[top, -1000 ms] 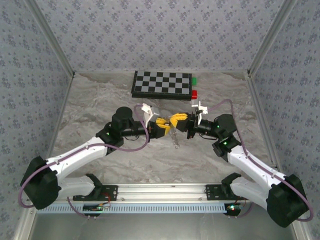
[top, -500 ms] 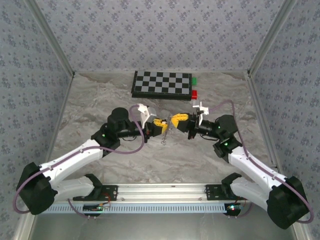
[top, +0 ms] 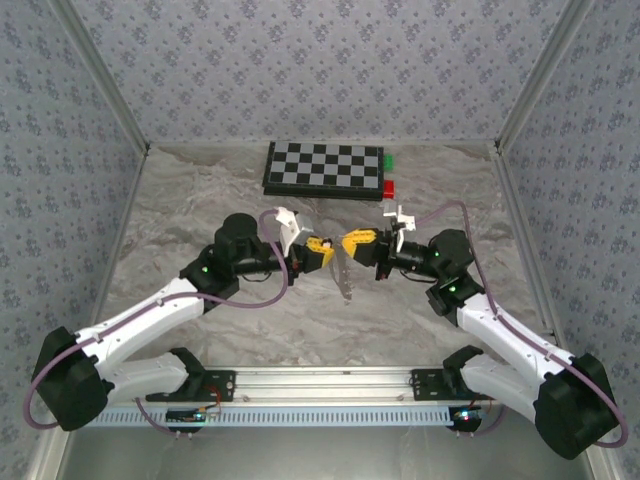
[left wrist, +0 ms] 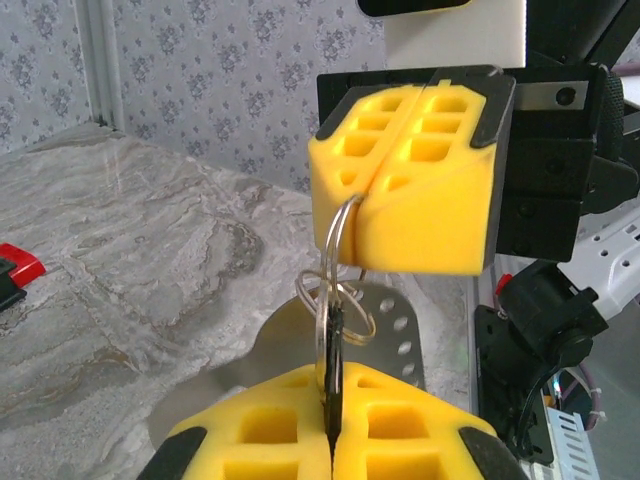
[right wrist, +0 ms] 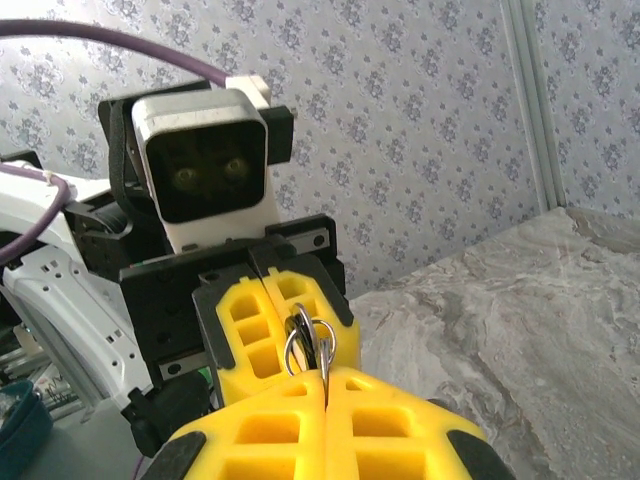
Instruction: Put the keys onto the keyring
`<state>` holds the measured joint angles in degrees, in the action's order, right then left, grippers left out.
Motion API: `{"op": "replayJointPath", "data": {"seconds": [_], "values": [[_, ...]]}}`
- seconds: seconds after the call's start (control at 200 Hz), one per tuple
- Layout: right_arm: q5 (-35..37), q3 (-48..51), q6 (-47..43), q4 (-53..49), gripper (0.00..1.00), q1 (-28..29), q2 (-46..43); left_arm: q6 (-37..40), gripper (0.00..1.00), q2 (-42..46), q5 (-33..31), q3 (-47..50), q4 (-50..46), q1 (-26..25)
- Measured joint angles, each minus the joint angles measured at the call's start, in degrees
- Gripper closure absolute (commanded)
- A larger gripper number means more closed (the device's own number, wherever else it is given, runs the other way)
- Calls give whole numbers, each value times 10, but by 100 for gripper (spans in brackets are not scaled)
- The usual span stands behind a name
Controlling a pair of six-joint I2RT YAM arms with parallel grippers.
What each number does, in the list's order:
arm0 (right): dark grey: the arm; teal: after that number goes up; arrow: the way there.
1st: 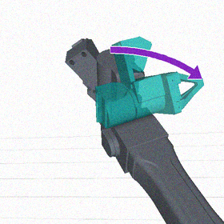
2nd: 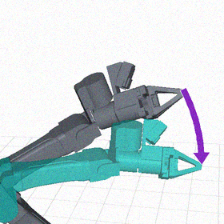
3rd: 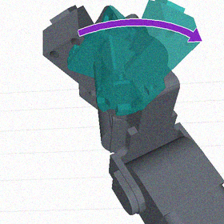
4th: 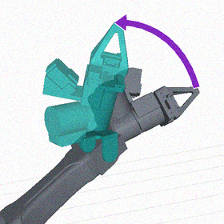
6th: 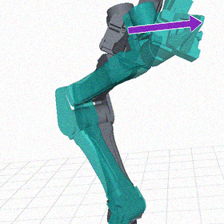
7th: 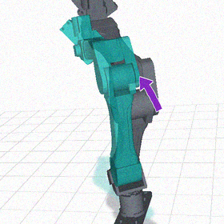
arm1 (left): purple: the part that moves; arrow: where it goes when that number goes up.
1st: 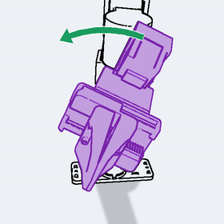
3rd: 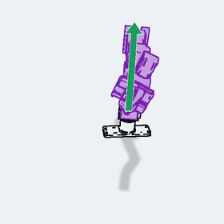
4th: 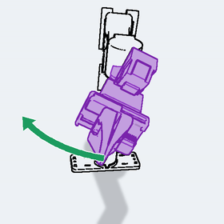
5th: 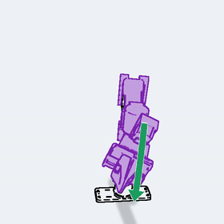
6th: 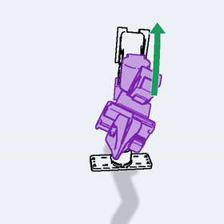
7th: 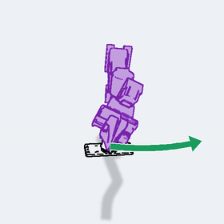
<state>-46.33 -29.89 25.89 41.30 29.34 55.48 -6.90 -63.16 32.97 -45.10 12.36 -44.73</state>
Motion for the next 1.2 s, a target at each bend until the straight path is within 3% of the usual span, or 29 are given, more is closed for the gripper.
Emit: {"op": "replayJointPath", "data": {"seconds": [0.59, 1.199], "values": [[5, -18, -56, -82, 100, 16, 3, 16, 100, -22, 4, -24, -39, 0], [46, -23, -142, -200, 99, 27, -49, 68, 100, 0, -39, -35, -120, 0]]}}
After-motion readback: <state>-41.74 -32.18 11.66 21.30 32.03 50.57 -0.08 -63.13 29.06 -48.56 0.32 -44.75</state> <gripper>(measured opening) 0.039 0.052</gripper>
